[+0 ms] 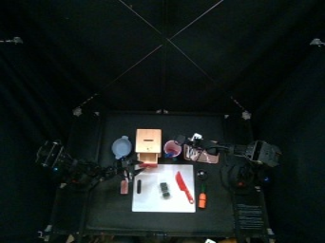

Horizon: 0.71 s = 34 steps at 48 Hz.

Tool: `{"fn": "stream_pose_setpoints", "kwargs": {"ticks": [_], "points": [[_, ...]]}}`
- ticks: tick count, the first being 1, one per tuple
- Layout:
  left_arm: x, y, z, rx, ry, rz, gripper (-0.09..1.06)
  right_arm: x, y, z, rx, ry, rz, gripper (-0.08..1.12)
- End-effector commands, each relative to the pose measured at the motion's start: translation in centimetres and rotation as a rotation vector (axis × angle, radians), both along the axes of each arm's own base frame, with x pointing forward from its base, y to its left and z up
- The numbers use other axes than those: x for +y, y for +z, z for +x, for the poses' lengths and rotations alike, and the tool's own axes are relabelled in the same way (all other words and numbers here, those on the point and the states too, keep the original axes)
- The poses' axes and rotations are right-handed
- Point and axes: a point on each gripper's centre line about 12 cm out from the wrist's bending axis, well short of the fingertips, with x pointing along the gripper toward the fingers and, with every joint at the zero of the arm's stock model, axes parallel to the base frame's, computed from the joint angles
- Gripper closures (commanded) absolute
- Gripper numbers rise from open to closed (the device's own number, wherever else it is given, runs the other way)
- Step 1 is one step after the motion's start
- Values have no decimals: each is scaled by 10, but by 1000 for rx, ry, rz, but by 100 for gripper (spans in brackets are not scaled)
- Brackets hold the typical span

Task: Place sushi on board then cut the sushi with the knife then place the pieces on the plate
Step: Place the 4 sushi pieces on the plate

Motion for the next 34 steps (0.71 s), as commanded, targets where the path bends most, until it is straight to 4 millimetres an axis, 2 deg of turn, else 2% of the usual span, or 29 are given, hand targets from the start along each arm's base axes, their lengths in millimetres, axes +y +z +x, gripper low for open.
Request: {"fn": "stream_pose_setpoints", "kwargs": {"ticks": [1,7,11,14,18,26,34], "points": [[-1,9,7,-34,3,-6,21,-2,16,4,-48,-2,-21,11],[-1,9,7,-37,3,-6,21,2,24,3,-62,-18,-20,11],[-1,11,9,-41,3,-7,21,16,33,5,-86,0,-7,11],[-2,12,10,-47,2,-9,21,33,42,10,-122,27,14,11],[-3,14,11,-53,2,-10,21,67,54,22,-192,98,53,11],[-3,15,12,-56,2,-11,21,129,70,55,-300,251,117,11],[-3,15,13,-58,0,-11,21,162,69,90,-302,316,166,11]]}}
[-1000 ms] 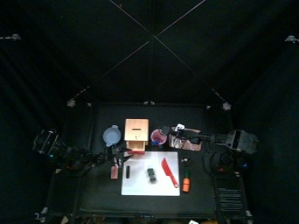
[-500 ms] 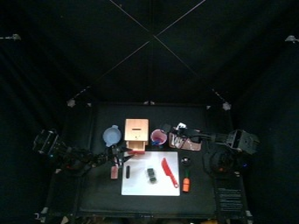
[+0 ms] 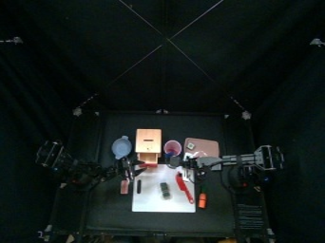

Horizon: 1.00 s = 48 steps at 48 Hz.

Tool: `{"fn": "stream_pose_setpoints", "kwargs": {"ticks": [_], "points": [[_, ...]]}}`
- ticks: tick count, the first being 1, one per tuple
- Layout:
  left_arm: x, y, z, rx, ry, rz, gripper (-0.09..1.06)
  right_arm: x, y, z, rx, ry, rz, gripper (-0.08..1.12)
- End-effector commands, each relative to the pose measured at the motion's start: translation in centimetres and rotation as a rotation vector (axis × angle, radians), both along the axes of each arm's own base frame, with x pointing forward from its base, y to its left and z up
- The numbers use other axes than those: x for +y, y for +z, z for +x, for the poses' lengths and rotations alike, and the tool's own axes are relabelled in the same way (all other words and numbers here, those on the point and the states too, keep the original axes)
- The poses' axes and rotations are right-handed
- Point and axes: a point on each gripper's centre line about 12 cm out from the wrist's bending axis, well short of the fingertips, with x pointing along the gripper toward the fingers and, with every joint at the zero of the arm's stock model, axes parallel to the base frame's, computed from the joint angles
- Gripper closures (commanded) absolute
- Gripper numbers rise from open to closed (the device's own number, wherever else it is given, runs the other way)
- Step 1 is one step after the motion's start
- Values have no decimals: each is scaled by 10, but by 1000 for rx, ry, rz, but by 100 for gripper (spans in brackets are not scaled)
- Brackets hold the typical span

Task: Place sushi on board then cut the sushi with the knife then place the pieces on the plate
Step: Place the 4 sushi pieces on the plate

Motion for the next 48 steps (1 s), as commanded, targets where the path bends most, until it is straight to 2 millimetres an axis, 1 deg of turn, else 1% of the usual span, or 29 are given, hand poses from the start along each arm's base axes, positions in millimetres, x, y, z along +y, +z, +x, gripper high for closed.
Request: {"fn": "stream_pose_setpoints", "kwargs": {"ticks": [1,5,9,13,17,20,30,36,48], "points": [[-1,8,6,-30,1,-3,21,21,10,32,-40,50,15,11],[-1,8,6,-31,2,-4,21,28,4,48,-22,71,14,11],[-1,7,5,-28,1,-3,21,31,0,61,-14,69,23,11],[-1,6,5,-25,1,-2,21,35,-6,71,-8,83,21,11],[0,6,4,-24,2,-2,21,37,-10,78,-6,90,19,11],[0,5,3,-19,2,-1,21,37,-10,81,-14,90,19,11],[0,2,0,-9,2,-1,21,40,-19,90,-12,95,22,12],[0,1,-1,-4,0,0,21,40,-26,93,0,94,23,12],[0,0,-1,-3,0,0,21,41,-32,95,2,92,26,12]]}}
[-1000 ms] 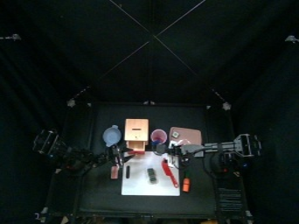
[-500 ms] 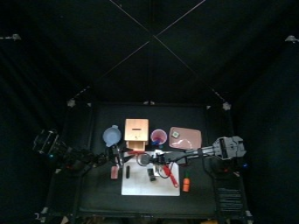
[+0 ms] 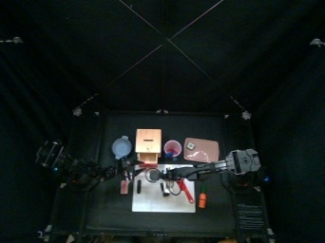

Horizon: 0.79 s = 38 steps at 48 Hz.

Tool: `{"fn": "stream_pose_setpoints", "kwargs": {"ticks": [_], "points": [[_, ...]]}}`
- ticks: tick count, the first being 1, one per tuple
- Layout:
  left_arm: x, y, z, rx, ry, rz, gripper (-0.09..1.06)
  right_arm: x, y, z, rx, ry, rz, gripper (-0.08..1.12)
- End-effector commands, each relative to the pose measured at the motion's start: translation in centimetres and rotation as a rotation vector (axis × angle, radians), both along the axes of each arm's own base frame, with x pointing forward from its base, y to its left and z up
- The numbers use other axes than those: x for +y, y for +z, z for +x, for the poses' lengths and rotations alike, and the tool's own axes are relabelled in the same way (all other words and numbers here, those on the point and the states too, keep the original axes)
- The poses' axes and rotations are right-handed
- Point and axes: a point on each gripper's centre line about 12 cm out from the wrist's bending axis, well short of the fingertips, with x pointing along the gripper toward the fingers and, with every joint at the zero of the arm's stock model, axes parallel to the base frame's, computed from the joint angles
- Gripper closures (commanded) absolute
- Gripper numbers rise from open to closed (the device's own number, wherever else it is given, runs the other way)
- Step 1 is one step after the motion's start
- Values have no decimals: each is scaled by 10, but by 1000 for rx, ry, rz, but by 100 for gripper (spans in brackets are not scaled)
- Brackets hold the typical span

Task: Place sushi on board then cut the sushi with the knife then place the pieces on the plate
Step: Place the 4 sushi pieces on the plate

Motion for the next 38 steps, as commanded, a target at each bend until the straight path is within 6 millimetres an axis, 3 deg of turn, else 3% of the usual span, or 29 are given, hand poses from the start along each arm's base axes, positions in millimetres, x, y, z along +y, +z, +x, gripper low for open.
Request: {"fn": "stream_pose_setpoints", "kwargs": {"ticks": [1,38], "points": [[-1,3,2,-14,0,-1,21,0,16,6,-50,-3,6,12],[0,2,1,-11,11,-11,21,-4,9,9,-52,-12,0,12]]}}
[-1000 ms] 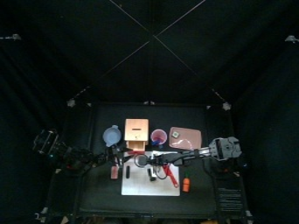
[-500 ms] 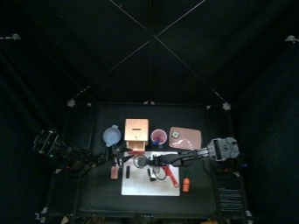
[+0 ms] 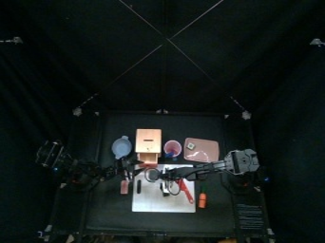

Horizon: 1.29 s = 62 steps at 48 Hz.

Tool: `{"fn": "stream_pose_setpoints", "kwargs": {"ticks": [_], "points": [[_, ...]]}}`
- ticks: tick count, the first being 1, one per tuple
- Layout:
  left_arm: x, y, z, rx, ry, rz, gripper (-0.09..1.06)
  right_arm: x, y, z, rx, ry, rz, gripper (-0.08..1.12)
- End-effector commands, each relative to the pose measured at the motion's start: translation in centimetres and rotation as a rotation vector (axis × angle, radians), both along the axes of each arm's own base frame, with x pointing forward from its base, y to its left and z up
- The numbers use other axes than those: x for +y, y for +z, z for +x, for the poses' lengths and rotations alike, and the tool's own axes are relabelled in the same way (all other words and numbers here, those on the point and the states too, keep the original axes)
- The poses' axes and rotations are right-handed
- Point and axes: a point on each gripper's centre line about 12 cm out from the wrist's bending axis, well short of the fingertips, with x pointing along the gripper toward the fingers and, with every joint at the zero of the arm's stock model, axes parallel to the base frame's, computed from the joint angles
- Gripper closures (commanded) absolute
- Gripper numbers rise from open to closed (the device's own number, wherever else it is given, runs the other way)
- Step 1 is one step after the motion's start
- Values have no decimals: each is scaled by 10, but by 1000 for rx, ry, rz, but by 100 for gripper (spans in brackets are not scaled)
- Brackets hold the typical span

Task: Place sushi on board then cut the sushi with the knife then place the pieces on the plate
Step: Place the 4 sushi pieces on the plate

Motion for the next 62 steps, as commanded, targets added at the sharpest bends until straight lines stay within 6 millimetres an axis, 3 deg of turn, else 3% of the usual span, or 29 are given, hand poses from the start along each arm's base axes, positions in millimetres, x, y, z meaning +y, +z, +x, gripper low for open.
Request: {"fn": "stream_pose_setpoints", "kwargs": {"ticks": [1,10,24,35,47,62], "points": [[-1,4,3,-15,2,-5,21,-2,12,4,-34,-4,0,12],[0,2,2,-7,7,-10,21,-2,8,1,-15,-6,1,15],[1,1,1,1,13,-17,21,0,7,-4,11,-4,6,47],[0,2,2,-1,14,-20,21,-2,8,-6,19,-7,1,54],[0,2,2,-1,13,-21,21,-5,38,-18,-1,-3,-16,54],[0,2,3,-1,12,-22,21,-34,76,-65,17,-86,-7,54]]}}
